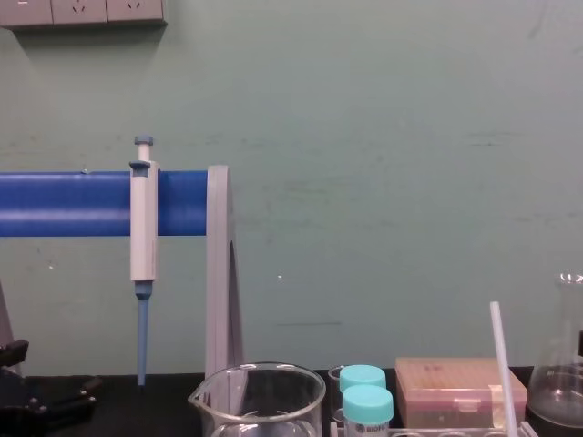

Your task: Pick up the stirring rod with one hand, then place it down.

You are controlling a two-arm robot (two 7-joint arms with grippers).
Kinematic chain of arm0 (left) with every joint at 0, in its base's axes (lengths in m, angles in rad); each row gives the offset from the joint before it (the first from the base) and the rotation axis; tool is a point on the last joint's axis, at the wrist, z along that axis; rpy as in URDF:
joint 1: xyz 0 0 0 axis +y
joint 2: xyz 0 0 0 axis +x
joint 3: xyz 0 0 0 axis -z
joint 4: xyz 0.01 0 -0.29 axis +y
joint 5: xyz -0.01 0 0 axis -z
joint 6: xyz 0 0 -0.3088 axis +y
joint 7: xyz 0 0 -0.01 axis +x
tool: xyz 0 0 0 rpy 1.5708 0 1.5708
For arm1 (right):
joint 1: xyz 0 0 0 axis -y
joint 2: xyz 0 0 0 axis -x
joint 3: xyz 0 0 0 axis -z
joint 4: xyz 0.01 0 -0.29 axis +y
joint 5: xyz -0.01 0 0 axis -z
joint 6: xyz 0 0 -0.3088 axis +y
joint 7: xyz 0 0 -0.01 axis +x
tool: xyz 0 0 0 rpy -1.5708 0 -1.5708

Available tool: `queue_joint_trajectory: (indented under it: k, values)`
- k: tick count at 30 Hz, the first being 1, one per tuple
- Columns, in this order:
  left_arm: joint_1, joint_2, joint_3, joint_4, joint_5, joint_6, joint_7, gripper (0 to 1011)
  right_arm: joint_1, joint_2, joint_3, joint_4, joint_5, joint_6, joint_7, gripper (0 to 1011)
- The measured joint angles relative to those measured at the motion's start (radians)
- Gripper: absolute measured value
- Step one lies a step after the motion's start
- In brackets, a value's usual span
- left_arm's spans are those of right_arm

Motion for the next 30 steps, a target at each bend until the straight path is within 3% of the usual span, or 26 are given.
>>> queue_joint_trajectory:
  k: [3,9,30]
  values:
    - [0.0,0.0,0.0,0.0,0.0,0.0,0.0,1000,0.03,-0.029,-0.001,0.038,-0.049,0.02,-0.059,1003]
    - [0.0,0.0,0.0,0.0,0.0,0.0,0.0,1000,0.09,-0.066,-0.029,0.126,-0.101,0.058,-0.081,1003]
    - [0.0,0.0,0.0,0.0,0.0,0.0,0.0,1000,0.076,-0.058,-0.022,0.105,-0.093,0.048,-0.082,1003]
